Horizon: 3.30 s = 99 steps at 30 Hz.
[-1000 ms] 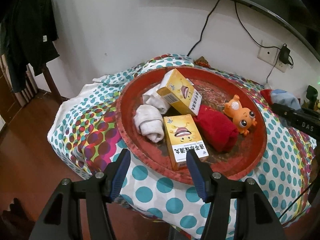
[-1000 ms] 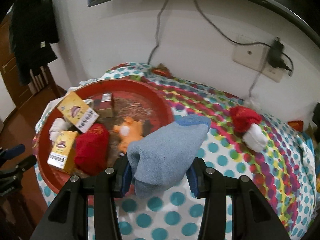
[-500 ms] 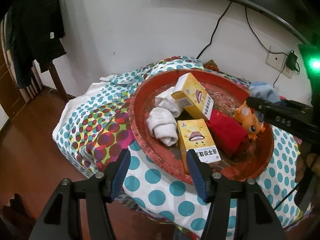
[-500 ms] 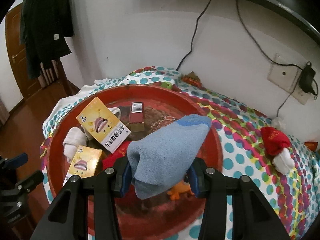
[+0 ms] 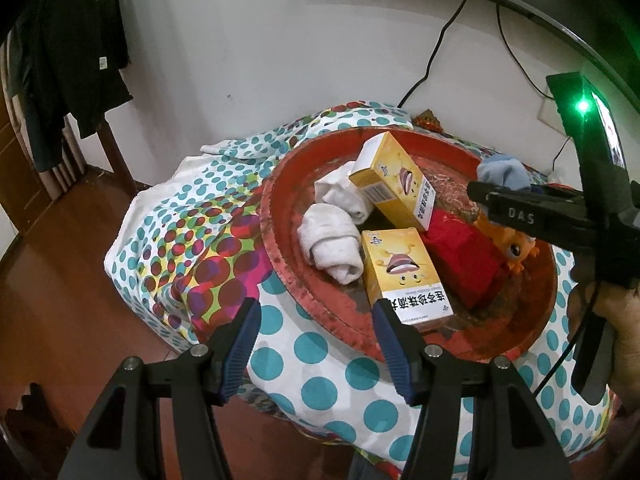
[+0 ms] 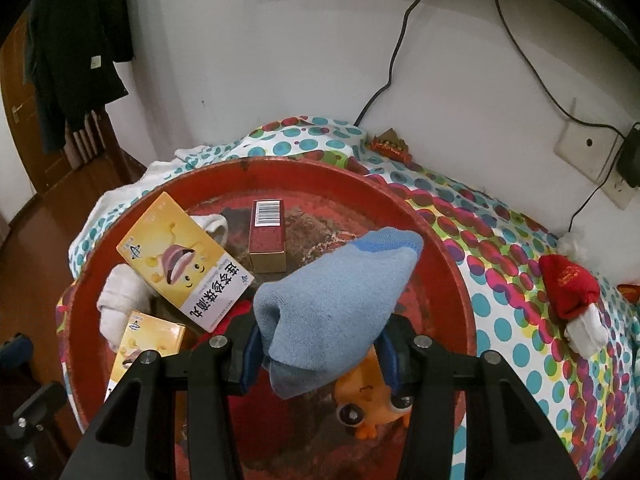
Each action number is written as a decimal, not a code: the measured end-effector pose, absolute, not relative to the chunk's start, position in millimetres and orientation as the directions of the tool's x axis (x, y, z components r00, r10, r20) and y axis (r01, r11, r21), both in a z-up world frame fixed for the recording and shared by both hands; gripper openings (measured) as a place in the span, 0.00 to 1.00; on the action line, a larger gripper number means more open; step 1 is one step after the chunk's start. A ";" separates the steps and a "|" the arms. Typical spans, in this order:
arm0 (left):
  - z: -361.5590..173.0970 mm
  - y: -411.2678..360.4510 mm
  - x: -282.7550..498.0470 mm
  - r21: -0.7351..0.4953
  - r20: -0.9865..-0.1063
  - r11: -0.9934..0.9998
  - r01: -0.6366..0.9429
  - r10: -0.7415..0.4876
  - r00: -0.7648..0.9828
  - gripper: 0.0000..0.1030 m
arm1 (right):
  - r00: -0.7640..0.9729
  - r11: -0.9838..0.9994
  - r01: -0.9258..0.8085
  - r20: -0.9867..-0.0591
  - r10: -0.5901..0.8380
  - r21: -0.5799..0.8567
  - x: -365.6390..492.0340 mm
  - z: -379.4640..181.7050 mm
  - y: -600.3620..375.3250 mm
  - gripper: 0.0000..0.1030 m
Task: Organize objects
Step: 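Lower the blue sock onto the tray and open the right gripper, then move the right gripper to the white sock and grasp it, then grasp the red cloth with the left gripper while right holds the white sock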
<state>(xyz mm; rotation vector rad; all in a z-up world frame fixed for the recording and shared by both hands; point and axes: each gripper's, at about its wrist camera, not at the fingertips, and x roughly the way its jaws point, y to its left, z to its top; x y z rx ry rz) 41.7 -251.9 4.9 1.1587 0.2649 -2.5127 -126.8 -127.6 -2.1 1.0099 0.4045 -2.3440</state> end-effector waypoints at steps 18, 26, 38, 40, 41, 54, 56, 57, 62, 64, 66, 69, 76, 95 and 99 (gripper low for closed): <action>-1.4 -248.2 39.3 -0.021 -0.773 -0.923 0.385 -0.229 -0.592 0.58 | -0.561 -0.765 0.640 -0.721 -0.406 -0.068 -106.8 1.1 -127.7 0.74; -4.4 -242.2 39.6 -0.009 -0.774 -0.929 0.370 -0.228 -0.590 0.58 | -0.581 -0.780 0.625 -0.687 -0.437 -0.032 -101.9 19.3 -94.9 0.77; -8.3 -229.3 36.4 0.001 -0.787 -0.943 0.334 -0.207 -0.582 0.58 | -0.672 -0.892 0.447 -0.683 -0.286 -0.066 -149.6 20.1 45.0 0.84; -6.1 -224.8 35.8 0.008 -0.780 -0.947 0.321 -0.207 -0.590 0.58 | -0.682 -0.917 0.393 -0.689 -0.246 -0.061 -164.9 14.6 73.9 0.85; -4.1 -221.4 35.5 0.017 -0.775 -0.950 0.313 -0.210 -0.596 0.58 | -0.685 -0.929 0.367 -0.692 -0.227 -0.058 -173.8 11.0 87.6 0.85; 27.0 -142.9 -28.6 0.048 -0.750 -0.992 0.119 -0.115 -0.652 0.58 | -0.614 -0.958 0.286 -0.773 -0.159 -0.030 -259.8 -39.8 122.0 0.78; 32.5 -123.8 -47.1 0.050 -0.746 -0.996 0.074 -0.086 -0.661 0.58 | -0.606 -0.952 0.305 -0.779 -0.161 -0.040 -267.5 -46.1 118.9 0.57; 34.3 -114.2 -56.5 0.051 -0.744 -0.997 0.053 -0.074 -0.664 0.58 | -0.593 -0.949 0.314 -0.789 -0.162 -0.041 -271.8 -49.9 117.9 0.43; 37.9 -63.1 -110.3 0.029 -0.745 -0.999 -0.042 0.007 -0.667 0.58 | -0.585 -0.939 0.345 -0.783 -0.211 -0.005 -262.6 -46.9 130.0 0.42; 36.1 -45.4 -133.3 -0.002 -0.751 -0.998 -0.064 0.043 -0.659 0.58 | -0.589 -0.937 0.349 -0.777 -0.224 0.006 -249.7 -41.9 144.4 0.42; 34.5 -24.6 -159.9 -0.039 -0.746 -0.996 -0.084 0.084 -0.661 0.58 | -0.592 -0.937 0.350 -0.771 -0.235 0.016 -234.9 -37.5 163.0 0.42; 29.3 1.2 -194.8 -0.083 -0.736 -0.993 -0.079 0.115 -0.667 0.58 | -0.592 -0.937 0.348 -0.767 -0.246 0.031 -214.4 -34.8 189.9 0.42; 11.8 54.0 -270.2 -0.103 -0.746 -0.993 -0.059 0.116 -0.656 0.68 | -0.591 -0.928 0.368 -0.758 -0.276 0.051 -189.8 -38.4 214.4 0.43; -34.0 87.3 -317.0 0.005 -0.794 -0.996 -0.084 0.047 -0.606 0.27 | -0.583 -0.920 0.381 -0.749 -0.316 0.091 -187.1 -44.5 219.7 0.43; -22.9 85.0 -298.6 0.030 -0.783 -0.996 -0.085 0.030 -0.622 0.27 | -0.589 -0.926 0.367 -0.749 -0.303 0.086 -188.1 -44.5 220.9 0.43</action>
